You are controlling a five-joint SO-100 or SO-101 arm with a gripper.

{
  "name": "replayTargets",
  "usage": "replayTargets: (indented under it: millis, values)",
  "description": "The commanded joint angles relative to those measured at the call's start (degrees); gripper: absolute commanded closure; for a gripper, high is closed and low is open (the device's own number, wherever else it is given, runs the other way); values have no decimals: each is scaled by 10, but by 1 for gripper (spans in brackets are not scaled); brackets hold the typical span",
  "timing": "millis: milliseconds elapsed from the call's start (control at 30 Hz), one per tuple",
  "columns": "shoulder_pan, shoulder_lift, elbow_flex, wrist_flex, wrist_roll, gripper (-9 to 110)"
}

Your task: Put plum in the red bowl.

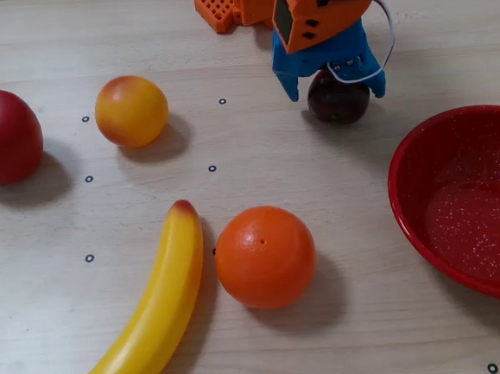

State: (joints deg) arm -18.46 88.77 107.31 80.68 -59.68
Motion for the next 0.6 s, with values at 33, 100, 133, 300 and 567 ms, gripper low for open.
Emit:
replayTargets:
  millis: [33, 100, 133, 300, 567]
  values:
    - [-6, 11, -32, 6, -6, 79]
    - [-8, 10, -34, 11, -9, 99]
    - [-10, 9, -37, 15, -7, 102]
    - [-12, -2, -67, 67, -12, 102]
    - [-18, 20, -113, 113, 35, 102]
